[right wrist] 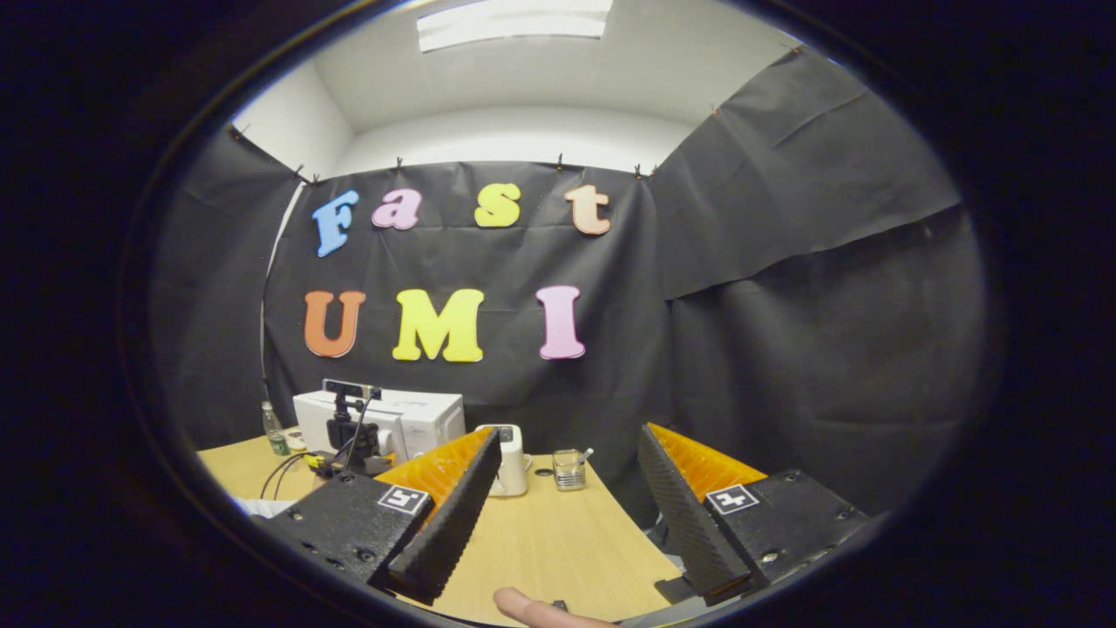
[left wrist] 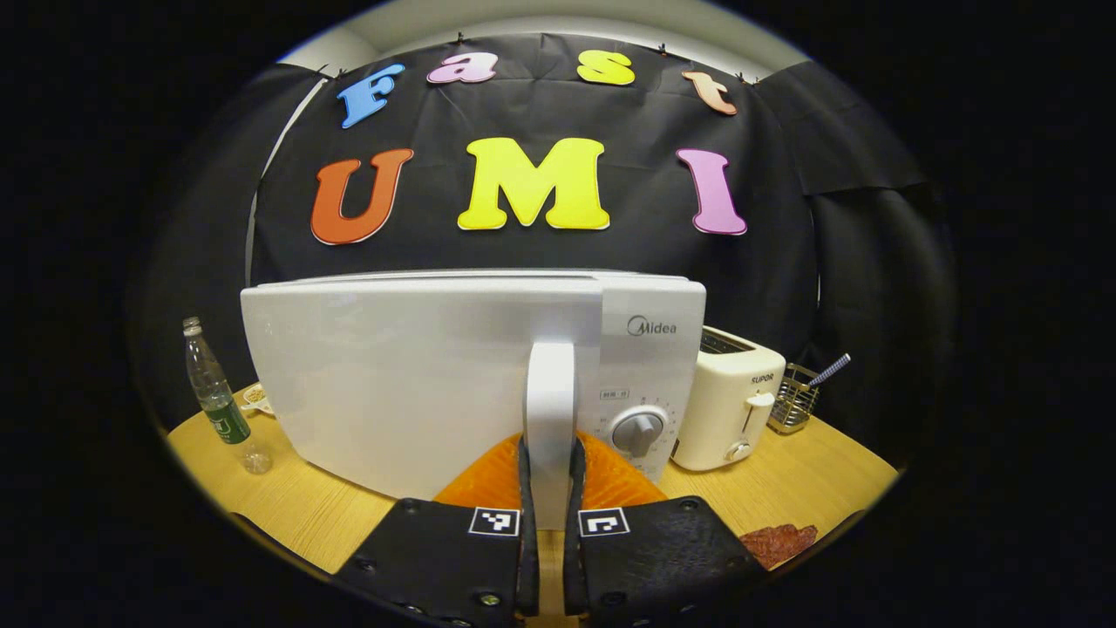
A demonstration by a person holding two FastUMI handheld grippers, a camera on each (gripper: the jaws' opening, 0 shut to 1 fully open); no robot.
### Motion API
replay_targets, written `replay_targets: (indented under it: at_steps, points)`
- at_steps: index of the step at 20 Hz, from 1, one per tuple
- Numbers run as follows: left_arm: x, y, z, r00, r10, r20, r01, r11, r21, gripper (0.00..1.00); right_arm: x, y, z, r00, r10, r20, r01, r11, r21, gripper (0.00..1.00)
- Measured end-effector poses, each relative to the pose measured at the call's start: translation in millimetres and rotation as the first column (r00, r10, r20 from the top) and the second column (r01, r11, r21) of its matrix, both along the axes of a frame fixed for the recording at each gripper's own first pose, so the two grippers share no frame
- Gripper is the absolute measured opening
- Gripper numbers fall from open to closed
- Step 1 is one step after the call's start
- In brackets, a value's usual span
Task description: Open the microwave oven with the left hand, put the food in, and close the microwave oven.
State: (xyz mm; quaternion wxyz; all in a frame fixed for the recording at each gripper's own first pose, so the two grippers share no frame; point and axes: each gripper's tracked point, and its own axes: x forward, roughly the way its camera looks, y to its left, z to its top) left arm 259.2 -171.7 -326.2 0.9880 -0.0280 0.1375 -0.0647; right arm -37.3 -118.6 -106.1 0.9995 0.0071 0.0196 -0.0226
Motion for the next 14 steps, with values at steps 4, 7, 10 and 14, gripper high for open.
replay_targets:
  at_steps: [4,7,10,14]
  points:
    - [-40,17,4,0.998,-0.057,0.014,0.057,0.998,-0.018,0.11,-1,12,5,1.000,0.010,0.002,-0.010,1.000,0.009,1.00]
    - [-66,34,6,0.997,-0.074,0.013,0.075,0.997,-0.025,0.11,-5,24,10,1.000,0.016,0.014,-0.016,1.000,0.023,1.00]
    - [-92,51,7,0.996,-0.092,0.005,0.092,0.996,-0.021,0.11,-11,39,15,0.999,0.037,0.022,-0.038,0.999,0.036,1.00]
    - [-125,84,10,0.996,-0.089,0.019,0.089,0.996,-0.022,0.14,-16,52,11,0.998,0.066,0.022,-0.067,0.997,0.050,1.00]
